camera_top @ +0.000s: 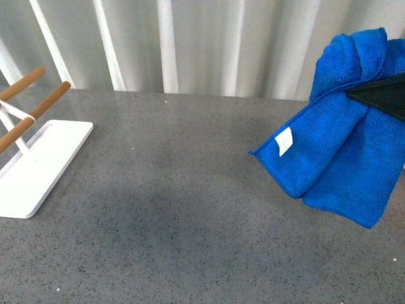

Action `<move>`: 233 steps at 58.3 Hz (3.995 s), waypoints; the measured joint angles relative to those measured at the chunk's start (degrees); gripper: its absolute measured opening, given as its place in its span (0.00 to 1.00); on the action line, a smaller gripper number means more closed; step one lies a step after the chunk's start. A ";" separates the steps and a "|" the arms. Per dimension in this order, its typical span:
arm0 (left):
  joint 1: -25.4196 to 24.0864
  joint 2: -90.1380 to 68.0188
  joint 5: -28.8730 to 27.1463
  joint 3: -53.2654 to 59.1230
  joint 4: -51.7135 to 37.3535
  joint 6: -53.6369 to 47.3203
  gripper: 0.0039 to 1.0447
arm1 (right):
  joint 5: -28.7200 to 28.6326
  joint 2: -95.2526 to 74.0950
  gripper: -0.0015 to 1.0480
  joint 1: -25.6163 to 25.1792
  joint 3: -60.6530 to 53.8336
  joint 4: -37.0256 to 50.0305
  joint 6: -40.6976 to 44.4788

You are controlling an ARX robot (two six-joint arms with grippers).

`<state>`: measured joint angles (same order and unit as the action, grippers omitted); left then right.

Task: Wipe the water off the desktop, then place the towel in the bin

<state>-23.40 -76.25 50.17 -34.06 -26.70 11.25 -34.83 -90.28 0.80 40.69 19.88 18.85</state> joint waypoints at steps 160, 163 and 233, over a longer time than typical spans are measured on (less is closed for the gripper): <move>23.37 76.06 -50.12 32.79 26.67 -10.82 0.69 | 17.86 -18.18 0.05 0.42 15.74 -21.00 -7.32; 23.37 76.06 -50.10 32.79 26.67 -10.82 0.78 | 18.23 -20.72 0.05 0.35 16.63 -21.55 -7.61; 23.37 76.06 -50.12 32.79 26.67 -10.97 0.94 | 23.30 -50.66 0.05 -1.01 51.10 -28.63 -2.08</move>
<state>-0.03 -0.19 0.05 -1.28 -0.03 0.27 -11.53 -140.94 -0.21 91.79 -8.75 16.78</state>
